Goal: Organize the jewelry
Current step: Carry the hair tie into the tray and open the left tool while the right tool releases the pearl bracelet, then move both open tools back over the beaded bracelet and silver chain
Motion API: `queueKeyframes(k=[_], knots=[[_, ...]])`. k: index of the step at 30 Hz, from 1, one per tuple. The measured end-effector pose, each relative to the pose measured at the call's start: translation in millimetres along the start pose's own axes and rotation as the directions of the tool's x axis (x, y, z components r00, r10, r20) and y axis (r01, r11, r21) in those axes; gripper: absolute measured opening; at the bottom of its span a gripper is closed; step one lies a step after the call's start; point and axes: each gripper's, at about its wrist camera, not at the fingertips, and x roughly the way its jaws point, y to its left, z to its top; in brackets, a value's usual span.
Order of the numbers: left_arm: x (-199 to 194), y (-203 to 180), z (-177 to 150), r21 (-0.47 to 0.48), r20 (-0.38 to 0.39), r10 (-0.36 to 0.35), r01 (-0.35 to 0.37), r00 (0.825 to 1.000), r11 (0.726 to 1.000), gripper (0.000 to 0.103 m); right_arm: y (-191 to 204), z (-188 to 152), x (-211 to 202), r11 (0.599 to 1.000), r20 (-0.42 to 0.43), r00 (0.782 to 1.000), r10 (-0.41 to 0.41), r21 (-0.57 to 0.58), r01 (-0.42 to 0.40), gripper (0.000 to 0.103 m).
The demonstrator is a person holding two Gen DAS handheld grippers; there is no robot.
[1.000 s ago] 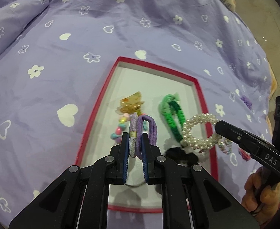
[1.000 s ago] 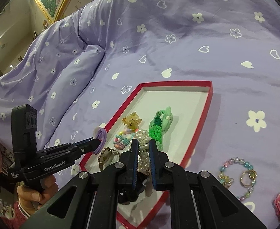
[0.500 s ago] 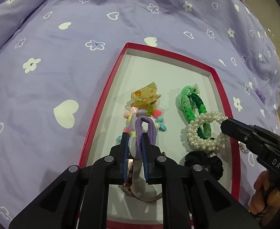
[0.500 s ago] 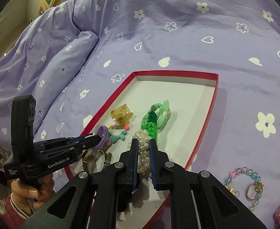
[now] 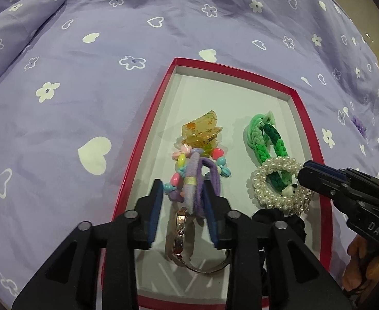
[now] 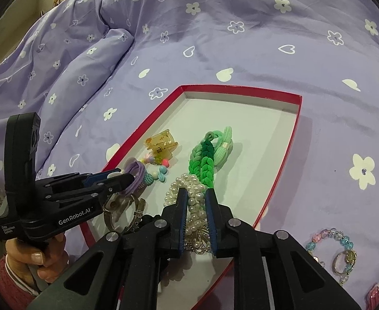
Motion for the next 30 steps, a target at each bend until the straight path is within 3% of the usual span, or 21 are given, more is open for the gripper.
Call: queueKeyframes(k=[3, 11, 15, 30], knots=[[-3, 0, -1, -0.002, 0.008, 0.002, -0.002, 1.0, 1.0, 0.039, -1, 1, -7, 1.0, 0.016, 1.0, 0.008, 0.01, -0.008, 0.036], [-22, -3, -3, -0.005, 0.039, 0.011, -0.011, 0.999, 1.0, 0.052, -10, -4, -48, 0.999, 0.105, 0.994, 0.016, 0.05, -0.021, 0.036], [-36, -9, -7, -0.007, 0.063, -0.011, 0.011, 0.998, 1.0, 0.054, -25, -17, -76, 0.997, 0.147, 0.989, -0.009, 0.083, -0.003, 0.042], [-64, -83, -25, 0.102, 0.075, -0.137, 0.129, 0.988, 0.986, 0.054, -116, -95, -160, 0.941, 0.19, 0.96, -0.208, 0.306, 0.143, 0.043]])
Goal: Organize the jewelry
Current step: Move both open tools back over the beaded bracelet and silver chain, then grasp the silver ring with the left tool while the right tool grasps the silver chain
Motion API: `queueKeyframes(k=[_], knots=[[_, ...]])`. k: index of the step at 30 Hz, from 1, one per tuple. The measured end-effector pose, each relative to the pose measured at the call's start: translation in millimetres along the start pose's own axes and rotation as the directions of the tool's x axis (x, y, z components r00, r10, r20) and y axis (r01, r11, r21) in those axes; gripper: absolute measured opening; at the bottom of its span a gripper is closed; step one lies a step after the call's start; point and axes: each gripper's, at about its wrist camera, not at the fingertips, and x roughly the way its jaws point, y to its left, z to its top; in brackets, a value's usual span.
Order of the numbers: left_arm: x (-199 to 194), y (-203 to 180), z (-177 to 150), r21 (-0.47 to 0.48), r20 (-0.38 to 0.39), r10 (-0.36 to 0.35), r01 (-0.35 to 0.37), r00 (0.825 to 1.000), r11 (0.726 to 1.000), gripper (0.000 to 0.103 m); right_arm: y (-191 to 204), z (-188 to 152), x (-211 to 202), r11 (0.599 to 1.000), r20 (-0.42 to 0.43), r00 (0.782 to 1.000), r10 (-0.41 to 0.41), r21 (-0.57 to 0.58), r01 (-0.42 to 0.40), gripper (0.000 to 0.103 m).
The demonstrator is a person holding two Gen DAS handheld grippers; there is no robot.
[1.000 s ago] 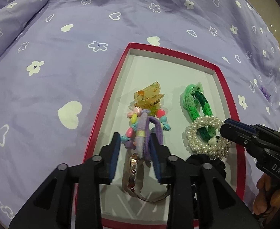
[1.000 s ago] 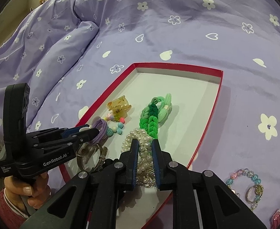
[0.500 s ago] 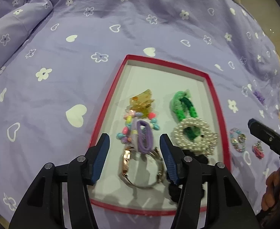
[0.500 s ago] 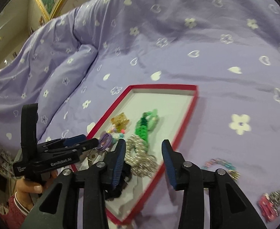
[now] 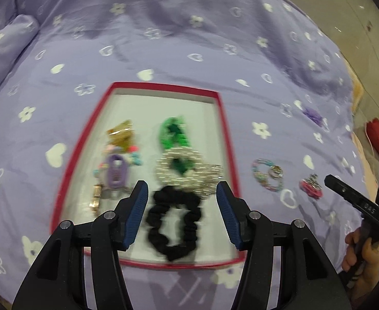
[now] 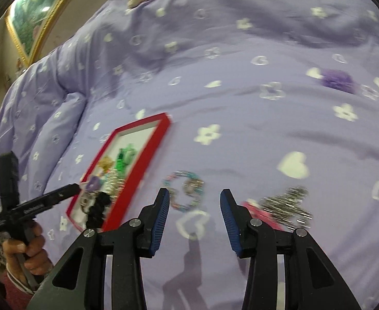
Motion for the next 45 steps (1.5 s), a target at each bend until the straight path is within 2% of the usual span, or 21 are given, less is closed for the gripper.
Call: queueKeyframes(k=[9, 17, 24, 32, 38, 44, 45], knots=[[17, -61, -4, 0.103, -0.042, -0.063, 0.067, 0.997, 0.992, 0.054, -37, -15, -28, 0.996, 0.031, 0.997, -0.072, 0.045, 0.071, 0.043], [37, -92, -8, 0.163, -0.085, -0.084, 0.097, 0.993, 0.982, 0.054, -50, -27, -32, 0.992, 0.016, 0.992, -0.126, 0.007, 0.126, 0.043], [58, -110, -3, 0.189, -0.121, -0.094, 0.116, 0.988, 0.975, 0.054, -65, -23, -25, 0.992, -0.015, 0.992, -0.128, -0.009, 0.128, 0.043], [85, -136, 8, 0.225, -0.144, -0.107, 0.138, 0.984, 0.965, 0.054, -73, -11, 6, 0.993, -0.107, 0.989, -0.105, -0.061, 0.099, 0.044], [110, -147, 12, 0.244, -0.178, -0.099, 0.141, 0.979, 0.96, 0.054, -66, -6, 23, 0.991, -0.138, 0.987, -0.087, -0.109, 0.072, 0.053], [125, -147, 11, 0.261, -0.187, -0.084, 0.132, 0.979, 0.956, 0.039, -63, -5, 32, 0.987, -0.133, 0.986, -0.097, -0.137, 0.079, 0.053], [126, -147, 11, 0.262, -0.186, -0.089, 0.137, 0.978, 0.955, 0.032, -63, -6, 32, 0.988, -0.129, 0.987, -0.097, -0.136, 0.079, 0.053]])
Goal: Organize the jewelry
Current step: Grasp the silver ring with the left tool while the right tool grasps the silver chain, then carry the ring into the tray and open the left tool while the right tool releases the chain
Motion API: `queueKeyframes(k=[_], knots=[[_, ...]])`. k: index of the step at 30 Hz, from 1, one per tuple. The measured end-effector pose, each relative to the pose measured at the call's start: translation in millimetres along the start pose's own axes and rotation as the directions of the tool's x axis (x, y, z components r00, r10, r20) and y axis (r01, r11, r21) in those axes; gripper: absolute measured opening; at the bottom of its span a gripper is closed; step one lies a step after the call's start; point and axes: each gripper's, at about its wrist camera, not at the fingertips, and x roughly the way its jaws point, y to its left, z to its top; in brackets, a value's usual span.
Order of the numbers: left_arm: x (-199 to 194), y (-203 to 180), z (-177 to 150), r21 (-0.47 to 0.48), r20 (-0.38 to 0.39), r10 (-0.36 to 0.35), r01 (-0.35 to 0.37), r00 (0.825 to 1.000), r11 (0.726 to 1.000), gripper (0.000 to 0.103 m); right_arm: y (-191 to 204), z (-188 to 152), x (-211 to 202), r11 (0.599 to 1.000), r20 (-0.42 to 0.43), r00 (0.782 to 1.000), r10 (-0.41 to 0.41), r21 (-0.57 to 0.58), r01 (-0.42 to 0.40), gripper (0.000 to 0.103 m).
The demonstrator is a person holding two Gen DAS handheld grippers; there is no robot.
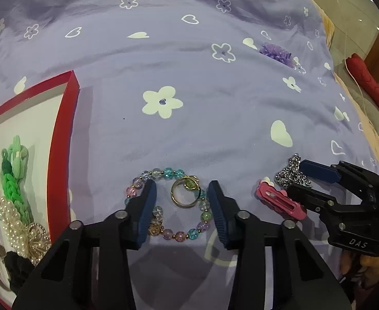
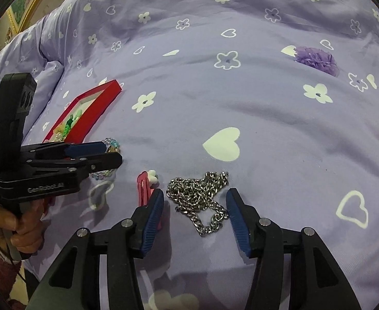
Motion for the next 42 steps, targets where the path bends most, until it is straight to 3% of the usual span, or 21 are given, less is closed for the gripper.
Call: queueKeyframes(k=[2, 8, 9, 13, 15, 30, 42], knots=[[0, 1, 0, 0.003, 0.002, -0.005, 0.005, 1.0, 1.0, 0.021, -1, 0, 0, 1.0, 0.008, 1.0, 0.0, 0.005, 0.0, 0.053], [-3, 0, -3, 0.005, 0.014, -0.016, 0.016, 1.0, 1.0, 0.021, 4, -1, 1, 0.999, 0.013, 0.999, -0.041, -0.021, 0.041, 0.05], [-4, 0, -4, 0.006, 0.016, -0.02, 0.019, 1.0, 1.0, 0.021, 4, -1, 1, 0.999, 0.015, 0.999, -0.044, -0.02, 0.045, 0.047], [-12, -1, -8, 0.008, 0.031, -0.03, 0.03, 0.999, 1.0, 0.021, -4, -1, -2, 0.999, 0.024, 0.999, -0.025, 0.032, 0.024, 0.016], [-17, -2, -9, 0.009, 0.04, -0.035, 0.035, 0.999, 0.999, 0.021, -8, -1, -4, 0.998, 0.031, 0.999, -0.008, 0.059, 0.006, 0.012], [-66, 15, -23, -0.037, 0.122, -0.033, 0.038, 0.992, 0.999, 0.021, 9, 4, -42, 0.994, 0.142, 0.989, 0.043, 0.09, -0.056, 0.01], [-110, 58, -37, -0.118, 0.194, 0.02, 0.003, 0.981, 0.993, 0.021, 60, 32, -54, 0.992, 0.207, 0.971, 0.119, 0.021, -0.126, 0.01]])
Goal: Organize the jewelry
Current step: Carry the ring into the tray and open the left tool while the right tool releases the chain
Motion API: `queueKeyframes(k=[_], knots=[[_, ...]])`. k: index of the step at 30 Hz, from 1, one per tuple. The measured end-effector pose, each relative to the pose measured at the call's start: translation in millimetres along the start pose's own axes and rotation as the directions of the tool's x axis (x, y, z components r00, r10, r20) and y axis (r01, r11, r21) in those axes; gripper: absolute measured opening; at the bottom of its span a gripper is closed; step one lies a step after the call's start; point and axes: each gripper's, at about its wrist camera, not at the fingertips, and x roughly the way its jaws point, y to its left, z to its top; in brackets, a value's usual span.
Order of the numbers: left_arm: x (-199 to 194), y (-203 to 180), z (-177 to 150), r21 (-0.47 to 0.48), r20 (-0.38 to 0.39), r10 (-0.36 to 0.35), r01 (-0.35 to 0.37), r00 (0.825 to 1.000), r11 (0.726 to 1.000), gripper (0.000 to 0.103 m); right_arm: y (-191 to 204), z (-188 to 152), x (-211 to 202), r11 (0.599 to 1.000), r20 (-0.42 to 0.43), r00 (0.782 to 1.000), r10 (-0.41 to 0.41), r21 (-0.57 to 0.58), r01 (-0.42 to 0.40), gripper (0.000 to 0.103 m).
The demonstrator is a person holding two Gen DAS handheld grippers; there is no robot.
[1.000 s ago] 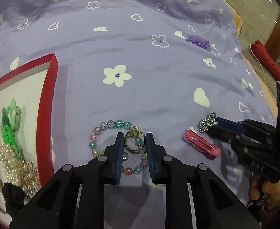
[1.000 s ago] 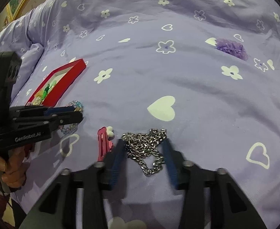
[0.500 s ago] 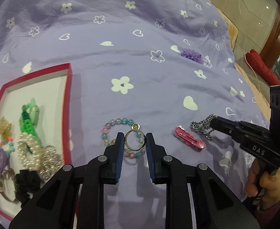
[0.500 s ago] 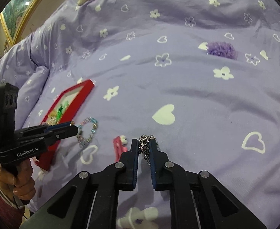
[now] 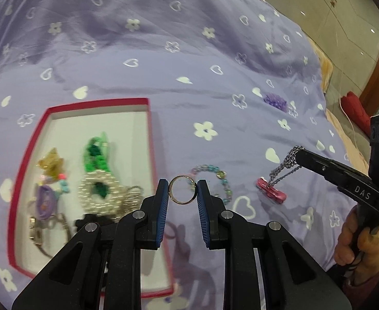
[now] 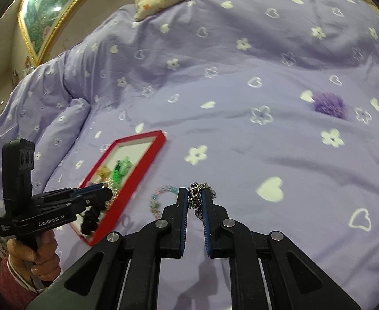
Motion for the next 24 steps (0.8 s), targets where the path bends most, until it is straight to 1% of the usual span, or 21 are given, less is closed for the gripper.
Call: queueKeyframes(k=[13, 19, 24], knots=[[-35, 62, -6, -0.092, 0.044, 0.088, -0.084, 0.995, 0.992, 0.021, 71, 22, 27, 0.99, 0.001, 0.993, 0.115, -0.078, -0.115, 0.01], [-41, 90, -10, -0.119, 0.042, 0.13, -0.125, 0.991, 0.985, 0.021, 105, 28, 48, 0.979, -0.021, 0.985, 0.173, -0.107, -0.174, 0.01], [-37, 109, -9, -0.131, 0.032, 0.157, -0.152, 0.987, 0.98, 0.02, 123, 29, 70, 0.971, -0.055, 0.977, 0.207, -0.111, -0.212, 0.01]])
